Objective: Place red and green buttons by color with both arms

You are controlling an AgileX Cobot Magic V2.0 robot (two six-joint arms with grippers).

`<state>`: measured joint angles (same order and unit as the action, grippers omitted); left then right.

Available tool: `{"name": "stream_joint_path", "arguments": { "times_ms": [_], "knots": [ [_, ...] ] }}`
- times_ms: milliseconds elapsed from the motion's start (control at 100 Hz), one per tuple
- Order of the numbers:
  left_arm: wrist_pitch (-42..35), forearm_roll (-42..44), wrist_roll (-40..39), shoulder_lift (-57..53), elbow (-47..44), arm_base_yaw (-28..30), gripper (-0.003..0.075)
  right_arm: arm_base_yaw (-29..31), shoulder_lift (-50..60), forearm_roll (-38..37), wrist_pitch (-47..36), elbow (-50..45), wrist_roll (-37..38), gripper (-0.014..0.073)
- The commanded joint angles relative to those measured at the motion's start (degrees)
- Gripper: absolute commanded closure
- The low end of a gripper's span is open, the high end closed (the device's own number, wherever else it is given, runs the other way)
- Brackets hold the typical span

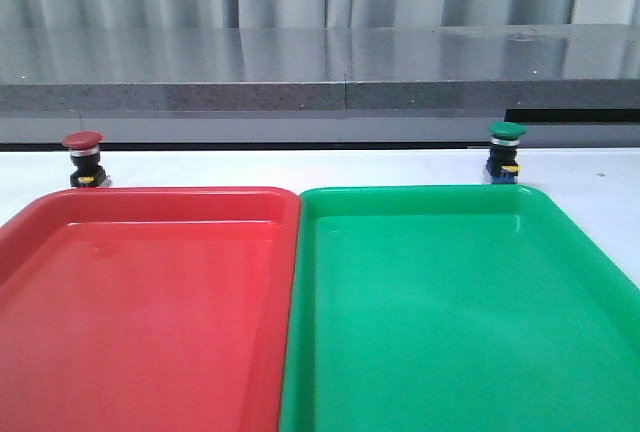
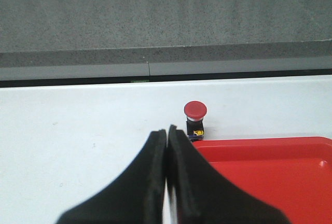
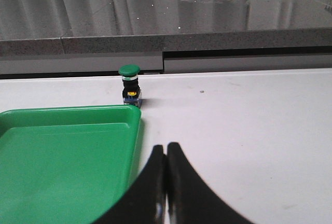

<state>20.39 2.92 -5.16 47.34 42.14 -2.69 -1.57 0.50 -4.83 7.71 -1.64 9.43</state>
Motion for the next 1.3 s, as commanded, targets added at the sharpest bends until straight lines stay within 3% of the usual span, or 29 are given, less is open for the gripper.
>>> {"name": "stream_joint_path", "arguments": {
  "times_ms": [0,480,580,770,840,1290],
  "knots": [
    [-2.0,-1.4,-0.3,7.3,7.4,0.1,0.0739,0.4,1.0,-0.1,-5.0,0.9,-0.3,0.0661],
    [-2.0,-2.9,-0.2,36.4,28.4,-0.2,0.0732,0.4,1.0,-0.1,-5.0,0.9,-0.3,0.0661],
    [-2.3,-2.9,-0.2,39.1,30.2,-0.2,0.0647,0.4,1.0,-0.1,-5.0,0.9,-0.3,0.0661],
    [-4.6,-4.9,-0.2,41.2,31.4,-0.2,0.0286,0.4,1.0,-0.1,-5.0,0.9,-0.3,0.0661],
    [-5.4,-5.3,-0.2,41.3,31.4,-0.3,0.0211,0.4,1.0,-0.1,-5.0,0.9,-0.3,0.0661],
    [-5.3,-4.9,2.8,49.5,36.4,-4.4,0.0204,0.4,1.0,-0.1,-5.0,0.9,-0.3,0.0661]
  ]
}}
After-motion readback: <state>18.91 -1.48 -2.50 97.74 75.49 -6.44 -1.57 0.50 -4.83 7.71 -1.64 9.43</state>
